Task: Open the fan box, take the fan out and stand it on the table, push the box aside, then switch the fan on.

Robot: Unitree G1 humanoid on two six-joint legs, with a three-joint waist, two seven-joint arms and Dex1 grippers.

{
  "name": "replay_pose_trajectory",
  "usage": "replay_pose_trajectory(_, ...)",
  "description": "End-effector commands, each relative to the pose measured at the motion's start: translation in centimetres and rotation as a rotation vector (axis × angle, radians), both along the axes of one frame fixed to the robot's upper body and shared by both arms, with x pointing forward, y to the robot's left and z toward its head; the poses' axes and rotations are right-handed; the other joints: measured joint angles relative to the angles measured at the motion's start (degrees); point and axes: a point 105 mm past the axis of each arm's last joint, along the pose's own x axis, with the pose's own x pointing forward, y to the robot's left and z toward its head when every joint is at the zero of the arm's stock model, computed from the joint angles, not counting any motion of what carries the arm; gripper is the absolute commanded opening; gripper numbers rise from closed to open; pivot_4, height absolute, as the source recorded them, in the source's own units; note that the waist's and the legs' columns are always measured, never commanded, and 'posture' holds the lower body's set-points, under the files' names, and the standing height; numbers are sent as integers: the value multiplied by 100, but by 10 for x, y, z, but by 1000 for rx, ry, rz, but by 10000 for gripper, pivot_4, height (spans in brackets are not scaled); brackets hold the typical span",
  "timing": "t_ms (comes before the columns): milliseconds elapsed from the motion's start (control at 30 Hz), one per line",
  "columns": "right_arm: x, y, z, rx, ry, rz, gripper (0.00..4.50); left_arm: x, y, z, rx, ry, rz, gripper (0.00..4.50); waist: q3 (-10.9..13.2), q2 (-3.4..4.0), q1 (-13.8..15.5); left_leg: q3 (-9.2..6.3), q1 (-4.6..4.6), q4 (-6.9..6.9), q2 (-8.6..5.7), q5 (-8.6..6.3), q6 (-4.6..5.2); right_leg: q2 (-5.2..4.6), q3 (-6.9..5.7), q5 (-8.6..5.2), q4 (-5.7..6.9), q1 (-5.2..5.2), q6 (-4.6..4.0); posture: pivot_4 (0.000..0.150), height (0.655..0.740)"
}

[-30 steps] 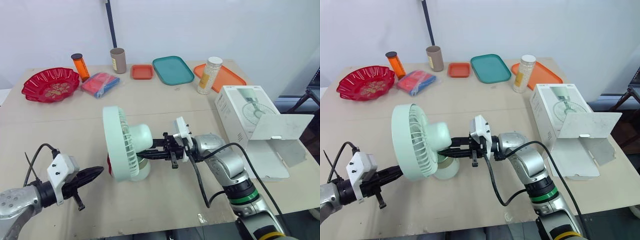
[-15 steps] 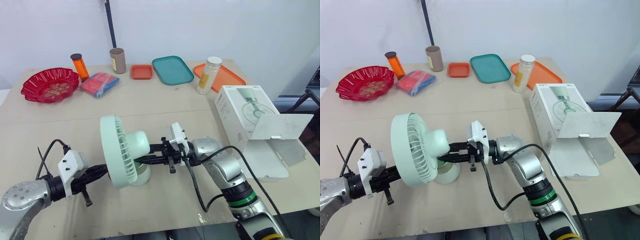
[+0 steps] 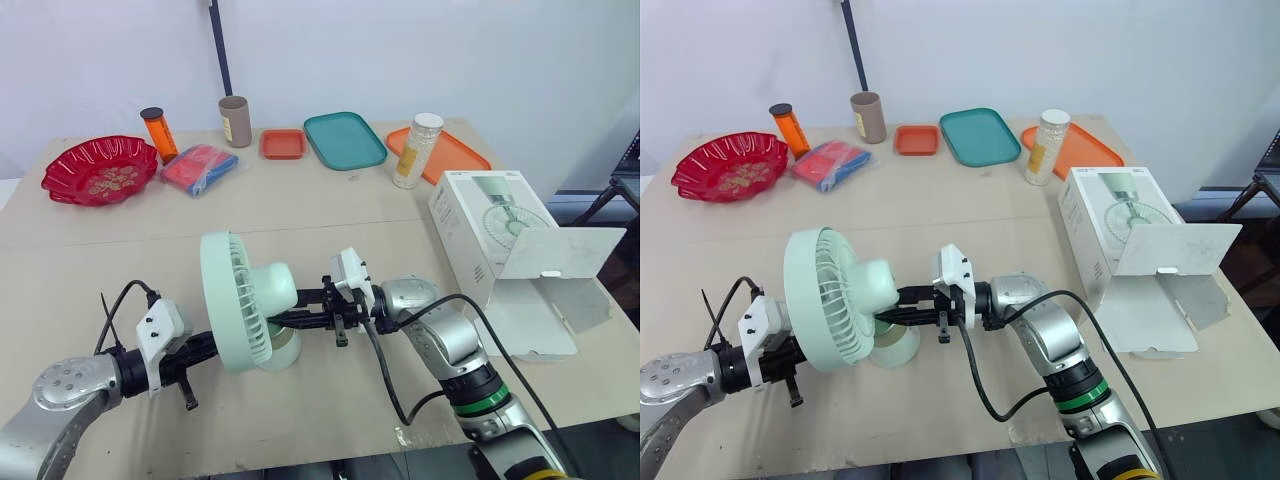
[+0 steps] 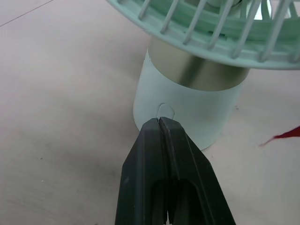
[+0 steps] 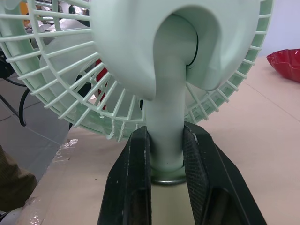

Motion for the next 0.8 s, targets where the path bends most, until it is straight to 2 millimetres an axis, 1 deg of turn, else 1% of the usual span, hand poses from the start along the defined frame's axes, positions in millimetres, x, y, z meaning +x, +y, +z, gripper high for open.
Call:
replay_pose_trajectory(33, -1, 2, 10, 37, -44, 4, 5770, -1, -3, 2, -3, -21, -7, 634, 0, 0, 0, 0, 0, 0, 0, 0, 0, 0, 0, 0, 0, 0, 0, 1500, 7400)
replay_pose_trajectory(367, -1, 3, 11, 36, -43, 2, 5770, 2, -10, 2, -26, -24, -19, 634, 0, 0, 0, 0, 0, 1, 0, 0, 0, 0, 0, 0, 1, 0, 0, 1500, 7400)
replay_pose_trajectory(633, -2, 2, 10, 32, -40, 0, 5770, 0, -15, 0, -33, -21, -28, 634, 0, 0, 0, 0, 0, 1, 0, 0, 0, 0, 0, 0, 1, 1, 0, 1500, 7400)
replay_pose_trajectory(800, -2, 2, 11, 31, -41, 0, 5770, 1, -10, 1, -27, -28, -5, 634, 0, 0, 0, 0, 1, 2, 0, 0, 0, 0, 0, 0, 2, 1, 0, 1500, 7400)
